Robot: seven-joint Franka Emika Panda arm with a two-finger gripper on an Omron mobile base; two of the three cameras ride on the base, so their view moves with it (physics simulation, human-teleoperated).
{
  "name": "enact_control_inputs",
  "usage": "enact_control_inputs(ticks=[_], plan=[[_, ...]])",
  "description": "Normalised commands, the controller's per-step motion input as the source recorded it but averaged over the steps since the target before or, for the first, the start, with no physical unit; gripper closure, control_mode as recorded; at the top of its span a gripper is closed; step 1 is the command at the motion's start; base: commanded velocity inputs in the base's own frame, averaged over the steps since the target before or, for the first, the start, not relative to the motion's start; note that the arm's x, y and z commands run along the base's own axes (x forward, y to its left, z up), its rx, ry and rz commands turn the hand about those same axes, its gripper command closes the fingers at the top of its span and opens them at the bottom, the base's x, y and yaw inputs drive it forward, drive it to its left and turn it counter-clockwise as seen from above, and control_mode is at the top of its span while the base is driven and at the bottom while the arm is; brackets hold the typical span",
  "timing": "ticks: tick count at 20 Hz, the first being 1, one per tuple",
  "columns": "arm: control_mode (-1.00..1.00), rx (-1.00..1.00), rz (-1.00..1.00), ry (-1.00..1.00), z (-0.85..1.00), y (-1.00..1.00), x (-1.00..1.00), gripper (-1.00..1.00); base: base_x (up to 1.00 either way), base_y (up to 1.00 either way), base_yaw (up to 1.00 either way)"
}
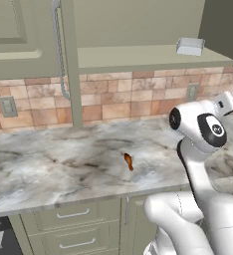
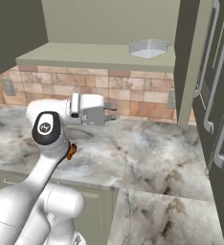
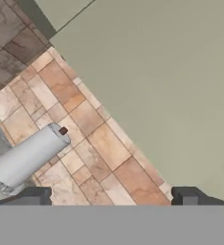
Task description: Retrieve the tupperware from the cabinet, then place the raw meat into the tupperware to avoid contamination.
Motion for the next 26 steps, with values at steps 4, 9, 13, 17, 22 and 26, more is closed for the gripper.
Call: enact_control_inputs(ticks=[4, 9, 13, 17, 22, 26], plan=[[-1.0, 0.22, 0.1, 0.0, 0.32, 0.0, -0.04, -1.0, 0.0, 0.0, 0.0], [-1.0, 0.21, 0.09, 0.0, 0.31, 0.0, 0.0, -1.0, 0.0, 0.0, 0.0], [-1.0, 0.18, 0.08, 0.02, 0.3, 0.0, 0.01, -1.0, 0.0, 0.0, 0.0], [-1.0, 0.13, 0.08, 0.04, 0.25, 0.0, 0.1, -1.0, 0.0, 0.0, 0.0], [-1.0, 0.12, 0.11, 0.03, 0.26, 0.01, 0.26, -1.0, 0.0, 0.0, 0.0], [-1.0, 0.05, 0.1, 0.0, 0.22, 0.01, 0.49, -1.0, 0.0, 0.0, 0.0]])
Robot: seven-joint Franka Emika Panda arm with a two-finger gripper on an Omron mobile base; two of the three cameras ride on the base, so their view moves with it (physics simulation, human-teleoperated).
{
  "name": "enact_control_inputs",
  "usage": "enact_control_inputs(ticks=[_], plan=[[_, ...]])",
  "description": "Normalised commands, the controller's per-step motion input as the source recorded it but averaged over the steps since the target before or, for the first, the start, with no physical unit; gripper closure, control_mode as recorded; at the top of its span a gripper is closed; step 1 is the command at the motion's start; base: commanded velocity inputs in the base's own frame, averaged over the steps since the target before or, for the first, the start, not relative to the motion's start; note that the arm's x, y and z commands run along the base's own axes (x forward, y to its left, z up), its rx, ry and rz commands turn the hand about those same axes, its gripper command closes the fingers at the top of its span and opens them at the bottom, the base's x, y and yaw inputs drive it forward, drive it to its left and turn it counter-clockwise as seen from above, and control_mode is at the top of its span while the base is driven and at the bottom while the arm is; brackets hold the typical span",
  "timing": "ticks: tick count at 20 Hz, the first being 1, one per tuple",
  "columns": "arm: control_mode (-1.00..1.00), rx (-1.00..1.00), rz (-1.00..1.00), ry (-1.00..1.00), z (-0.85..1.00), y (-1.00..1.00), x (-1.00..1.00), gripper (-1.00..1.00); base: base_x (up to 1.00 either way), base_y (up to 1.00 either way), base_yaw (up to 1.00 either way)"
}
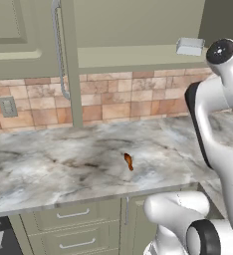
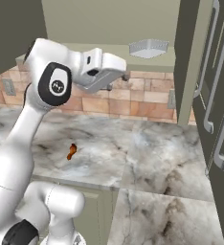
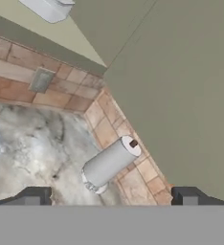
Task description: Retrieve the tupperware from the cabinet, then place the raw meat into the tupperware to avoid contamination.
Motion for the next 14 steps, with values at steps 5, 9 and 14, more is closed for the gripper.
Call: enact_control_inputs(ticks=[5, 9, 14], plan=[[-1.0, 0.02, 0.08, -0.01, 0.25, 0.02, 0.58, -1.0, 0.0, 0.0, 0.0], [-1.0, 0.0, 0.08, -0.02, 0.24, 0.04, 0.58, -1.0, 0.0, 0.0, 0.0], [-1.0, 0.0, 0.08, -0.05, 0.18, 0.05, 0.52, -1.0, 0.0, 0.0, 0.0]])
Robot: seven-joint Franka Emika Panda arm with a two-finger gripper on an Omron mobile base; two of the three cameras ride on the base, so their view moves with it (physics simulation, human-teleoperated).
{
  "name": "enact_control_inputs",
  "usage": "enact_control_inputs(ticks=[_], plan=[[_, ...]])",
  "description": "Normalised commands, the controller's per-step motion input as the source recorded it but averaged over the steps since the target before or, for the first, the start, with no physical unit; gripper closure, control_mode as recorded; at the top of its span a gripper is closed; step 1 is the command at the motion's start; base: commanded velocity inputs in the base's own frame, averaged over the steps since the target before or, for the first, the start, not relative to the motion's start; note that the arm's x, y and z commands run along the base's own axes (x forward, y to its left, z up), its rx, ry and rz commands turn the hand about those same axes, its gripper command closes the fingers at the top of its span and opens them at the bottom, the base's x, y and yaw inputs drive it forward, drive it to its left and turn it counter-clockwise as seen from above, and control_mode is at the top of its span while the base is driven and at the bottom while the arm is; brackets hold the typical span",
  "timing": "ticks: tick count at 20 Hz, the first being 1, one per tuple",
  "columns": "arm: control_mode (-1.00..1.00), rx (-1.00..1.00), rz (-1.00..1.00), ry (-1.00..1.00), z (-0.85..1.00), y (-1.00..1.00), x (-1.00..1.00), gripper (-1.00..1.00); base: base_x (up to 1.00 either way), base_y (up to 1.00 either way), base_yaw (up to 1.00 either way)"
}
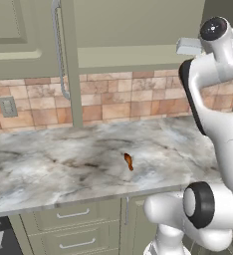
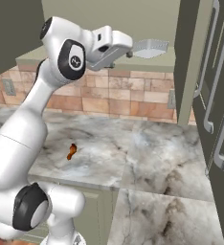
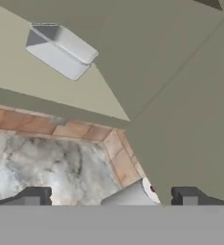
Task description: Retrieve the tupperware from the cabinet, then place the raw meat into the tupperware to avoid contamination.
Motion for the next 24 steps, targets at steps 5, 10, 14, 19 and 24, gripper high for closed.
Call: enact_control_inputs(ticks=[5, 10, 14, 19, 24], plan=[[-1.0, 0.0, 0.09, -0.14, 0.06, 0.0, 0.32, -1.0, 0.0, 0.0, 0.0], [-1.0, 0.01, 0.09, -0.12, 0.09, 0.0, 0.43, -1.0, 0.0, 0.0, 0.0], [-1.0, 0.03, 0.09, -0.06, 0.06, 0.0, 0.51, -1.0, 0.0, 0.0, 0.0], [-1.0, 0.04, 0.08, 0.0, 0.03, 0.0, 0.53, -1.0, 0.0, 0.0, 0.0], [-1.0, 0.04, 0.09, 0.0, 0.06, 0.0, 0.55, -1.0, 0.0, 0.0, 0.0]])
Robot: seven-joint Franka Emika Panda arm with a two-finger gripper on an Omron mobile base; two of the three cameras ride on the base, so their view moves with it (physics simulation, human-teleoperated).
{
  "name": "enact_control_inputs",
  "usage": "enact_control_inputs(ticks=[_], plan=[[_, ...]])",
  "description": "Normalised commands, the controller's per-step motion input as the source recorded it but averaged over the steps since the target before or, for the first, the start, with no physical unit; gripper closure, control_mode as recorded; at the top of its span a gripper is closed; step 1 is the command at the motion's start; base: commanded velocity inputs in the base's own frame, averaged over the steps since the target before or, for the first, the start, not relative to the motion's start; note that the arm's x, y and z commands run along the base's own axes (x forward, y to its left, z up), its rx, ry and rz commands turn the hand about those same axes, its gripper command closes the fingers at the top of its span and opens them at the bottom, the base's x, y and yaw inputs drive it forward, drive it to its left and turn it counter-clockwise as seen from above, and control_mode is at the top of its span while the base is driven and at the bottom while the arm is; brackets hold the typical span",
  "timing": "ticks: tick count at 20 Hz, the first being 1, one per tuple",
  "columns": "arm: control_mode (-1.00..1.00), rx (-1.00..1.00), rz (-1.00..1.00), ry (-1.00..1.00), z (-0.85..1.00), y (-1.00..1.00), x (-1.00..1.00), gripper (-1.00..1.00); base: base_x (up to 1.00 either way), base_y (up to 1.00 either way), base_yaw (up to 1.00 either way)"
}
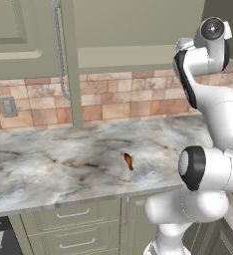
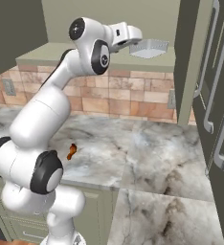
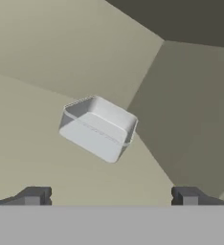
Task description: Retrieve the tupperware from the cabinet, then place the raw meat into the tupperware to avoid contamination.
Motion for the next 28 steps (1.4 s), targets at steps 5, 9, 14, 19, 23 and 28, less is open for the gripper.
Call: enact_control_inputs(ticks=[5, 9, 14, 19, 23, 28], plan=[[-1.0, 0.03, 0.11, 0.02, 0.07, -0.03, 0.57, -1.0, 0.0, 0.0, 0.0], [-1.0, 0.02, 0.11, 0.05, 0.03, -0.1, 0.43, -1.0, 0.0, 0.0, 0.0], [-1.0, 0.0, 0.11, 0.08, 0.0, -0.12, 0.31, -1.0, 0.0, 0.0, 0.0], [-1.0, 0.0, 0.08, 0.09, -0.09, -0.09, 0.16, -1.0, 0.0, 0.0, 0.0], [-1.0, 0.0, 0.07, 0.06, -0.05, -0.09, 0.19, -1.0, 0.0, 0.0, 0.0], [-1.0, -0.02, 0.06, 0.05, -0.14, -0.01, 0.3, -1.0, 0.0, 0.0, 0.0]])
